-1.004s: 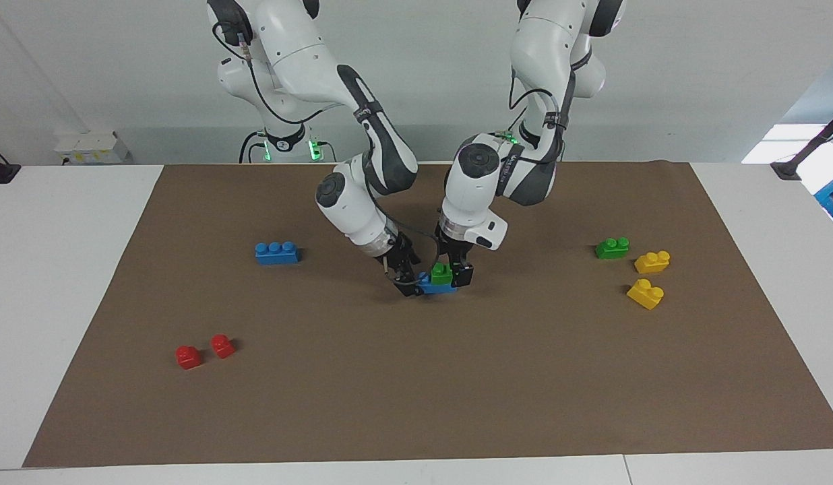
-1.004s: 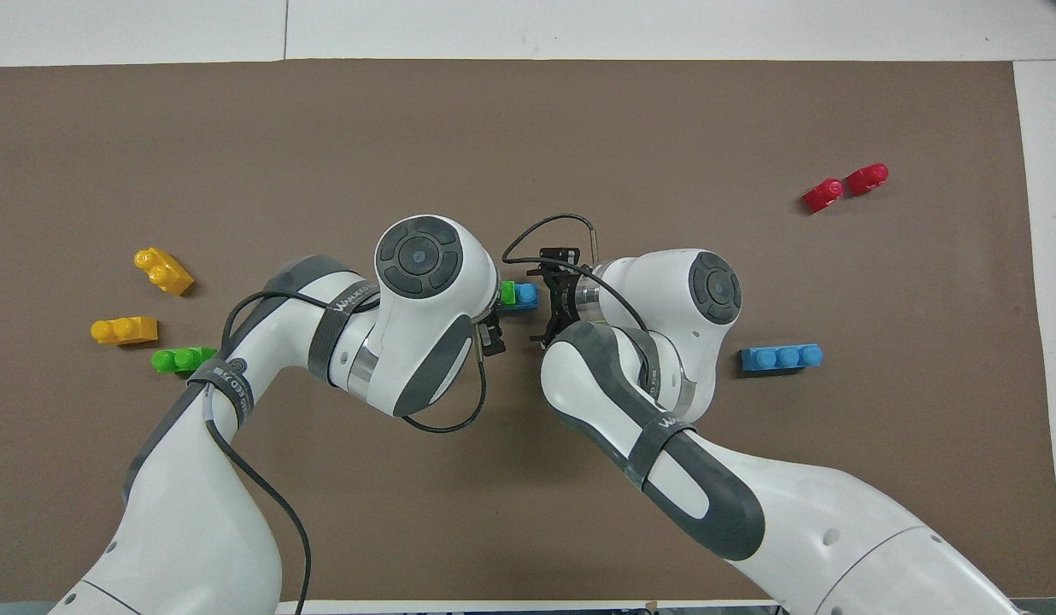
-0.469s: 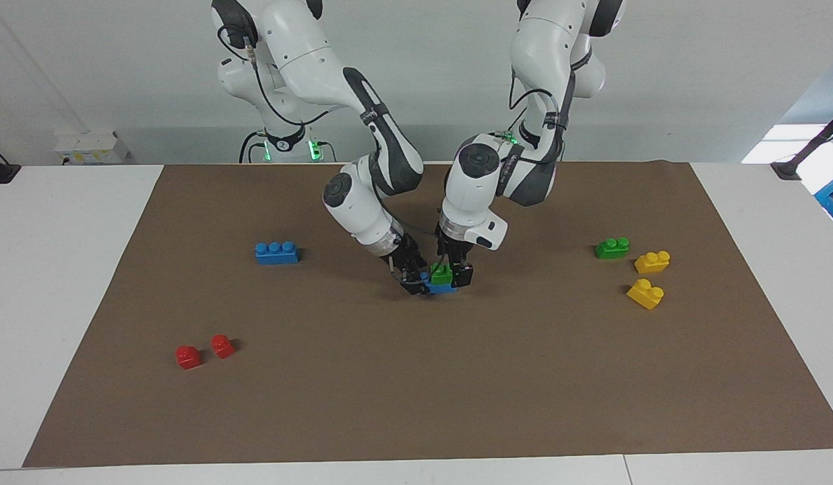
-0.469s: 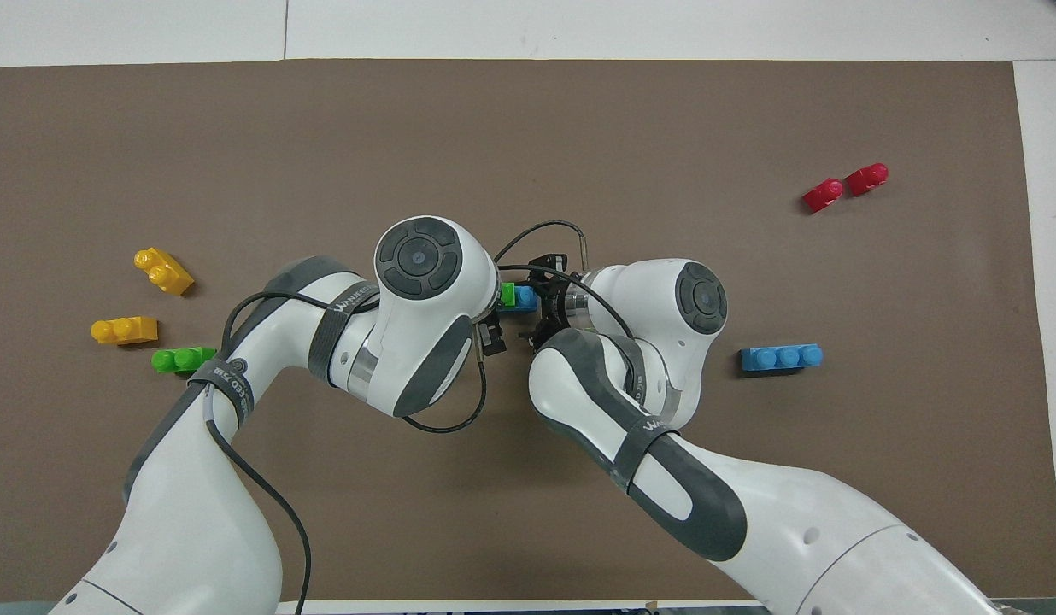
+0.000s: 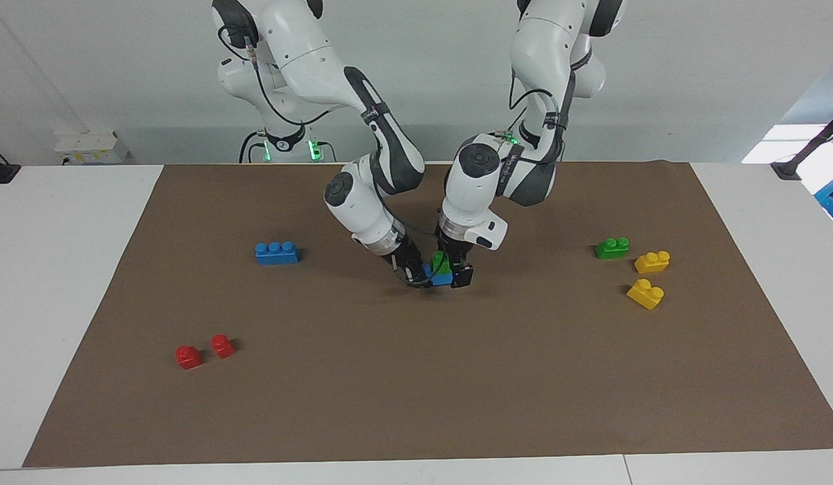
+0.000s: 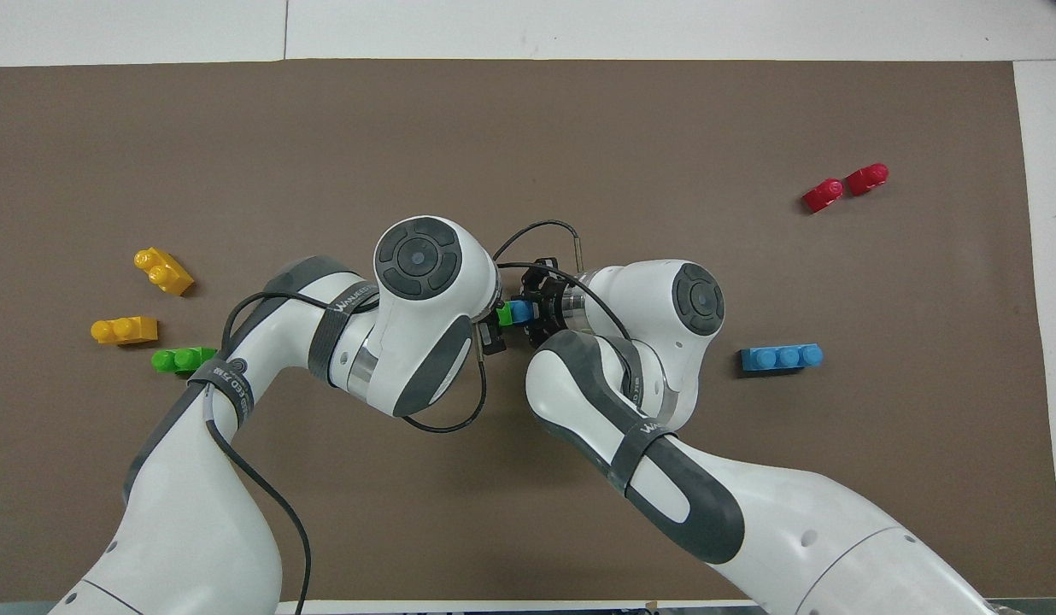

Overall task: Remove green block with left arm and hold with right
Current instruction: 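Pull the green brick away with the left gripper while the right gripper holds blue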

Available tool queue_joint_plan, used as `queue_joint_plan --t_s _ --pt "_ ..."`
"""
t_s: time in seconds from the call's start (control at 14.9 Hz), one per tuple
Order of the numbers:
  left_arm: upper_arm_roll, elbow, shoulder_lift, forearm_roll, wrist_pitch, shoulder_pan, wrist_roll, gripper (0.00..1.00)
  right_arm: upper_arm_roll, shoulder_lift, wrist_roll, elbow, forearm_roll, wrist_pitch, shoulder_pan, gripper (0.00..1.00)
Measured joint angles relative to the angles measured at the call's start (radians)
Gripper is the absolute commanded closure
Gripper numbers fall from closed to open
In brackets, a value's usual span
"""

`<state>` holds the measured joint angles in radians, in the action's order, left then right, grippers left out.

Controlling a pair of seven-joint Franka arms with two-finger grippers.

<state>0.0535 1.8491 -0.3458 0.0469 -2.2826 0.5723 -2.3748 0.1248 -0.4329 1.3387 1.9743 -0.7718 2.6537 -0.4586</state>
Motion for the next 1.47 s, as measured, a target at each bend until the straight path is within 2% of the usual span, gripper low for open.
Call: queue_joint_plan --t_s 0.27,0.47,0.54,0.6,0.74,0.8,0.94,1.14,1.47 --pt "0.001 0.005 0.000 0.000 0.002 0.001 0.001 0.01 0.000 0.000 -0.001 0.000 0.000 0.000 0.000 1.00" --pt "0.001 0.014 0.000 -0.004 0.011 0.013 0.004 0.21 0.000 0.000 -0.004 0.000 0.000 0.000 0.000 1.00" --pt "0.001 0.015 0.000 -0.004 0.017 0.023 0.004 0.30 0.000 0.000 -0.004 0.000 0.000 0.000 0.000 1.00" --pt "0.001 0.015 0.000 -0.005 0.019 0.031 0.004 0.46 0.000 0.000 -0.004 0.000 0.000 0.000 0.000 1.00" --pt "0.001 0.015 0.001 -0.005 0.019 0.039 0.004 0.56 0.000 0.000 -0.005 0.000 0.000 0.000 0.000 1.00" --pt "0.001 0.014 0.002 -0.005 0.020 0.039 0.004 0.65 0.000 0.000 -0.005 0.000 0.000 0.000 0.000 1.00" --pt "-0.003 0.009 0.003 -0.010 0.021 0.039 0.010 0.76 0.000 -0.001 -0.012 -0.002 0.000 0.001 -0.001 1.00" --pt "-0.003 0.009 0.007 -0.011 0.026 0.039 0.014 1.00 0.000 -0.001 -0.018 -0.003 0.000 0.001 -0.002 1.00" --pt "-0.013 0.009 0.046 -0.011 0.060 0.033 0.013 1.00 0.000 -0.002 -0.018 -0.003 0.000 0.001 -0.002 1.00"
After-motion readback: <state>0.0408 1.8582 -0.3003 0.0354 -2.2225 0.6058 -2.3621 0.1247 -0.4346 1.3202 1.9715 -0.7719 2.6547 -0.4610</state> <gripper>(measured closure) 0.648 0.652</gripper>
